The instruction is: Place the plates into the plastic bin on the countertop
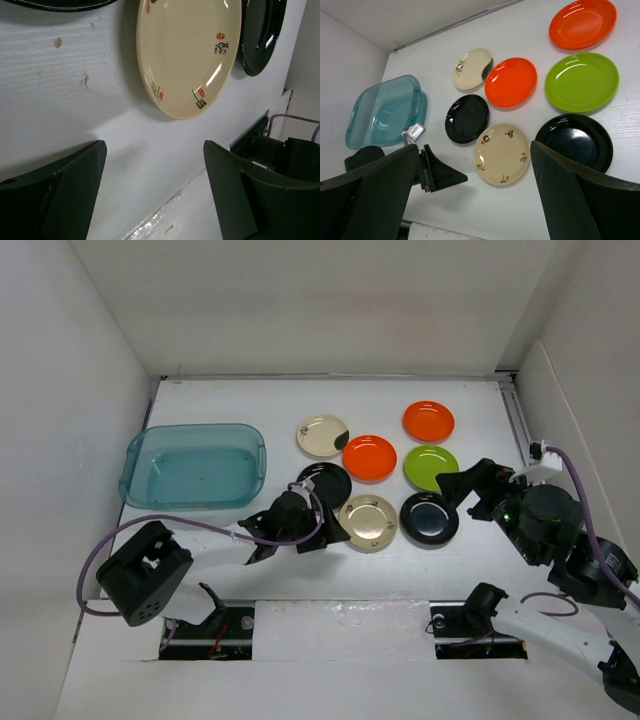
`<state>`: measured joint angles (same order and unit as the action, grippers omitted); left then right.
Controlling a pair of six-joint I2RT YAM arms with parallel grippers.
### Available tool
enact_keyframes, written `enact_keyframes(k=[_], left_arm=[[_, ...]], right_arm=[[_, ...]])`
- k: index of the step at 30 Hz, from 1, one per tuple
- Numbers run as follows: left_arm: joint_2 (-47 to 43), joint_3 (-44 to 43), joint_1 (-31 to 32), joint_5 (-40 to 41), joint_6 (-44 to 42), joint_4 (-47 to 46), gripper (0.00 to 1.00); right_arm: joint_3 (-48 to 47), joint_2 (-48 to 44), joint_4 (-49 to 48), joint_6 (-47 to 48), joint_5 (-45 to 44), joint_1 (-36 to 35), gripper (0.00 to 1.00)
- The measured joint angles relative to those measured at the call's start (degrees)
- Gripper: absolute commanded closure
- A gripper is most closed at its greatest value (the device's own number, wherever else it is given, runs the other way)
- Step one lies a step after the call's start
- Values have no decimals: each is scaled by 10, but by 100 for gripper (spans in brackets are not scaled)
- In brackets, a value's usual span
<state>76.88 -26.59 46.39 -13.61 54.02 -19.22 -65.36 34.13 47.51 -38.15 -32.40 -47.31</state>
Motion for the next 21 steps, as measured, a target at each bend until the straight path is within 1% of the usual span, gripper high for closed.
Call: enact_keyframes(k=[2, 4, 8, 10, 12, 16, 19, 21], left_arm=[[23, 0, 1, -3, 5, -21, 31], [45, 0, 1, -2, 16, -45, 42], [78, -1, 2, 12, 36, -80, 55], [95, -3, 3, 17, 47, -98, 58], [114, -12, 4, 20, 56, -112, 64], [145, -30, 8, 35, 74, -128, 66], [152, -39, 13, 58, 85, -127, 71], [153, -42, 17, 74, 91, -120, 80]], right_arm=[[1, 0, -2, 0, 8, 0, 1], [2, 0, -4, 0, 15, 0, 1], [2, 0, -7, 0, 26, 0, 1], [3, -2, -11, 0, 30, 0, 1], [3, -7, -13, 0, 32, 0, 1], [3, -20, -17, 0, 35, 0, 1], [5, -27, -17, 0, 35, 0, 1], [6, -29, -17, 0, 36, 0, 1]])
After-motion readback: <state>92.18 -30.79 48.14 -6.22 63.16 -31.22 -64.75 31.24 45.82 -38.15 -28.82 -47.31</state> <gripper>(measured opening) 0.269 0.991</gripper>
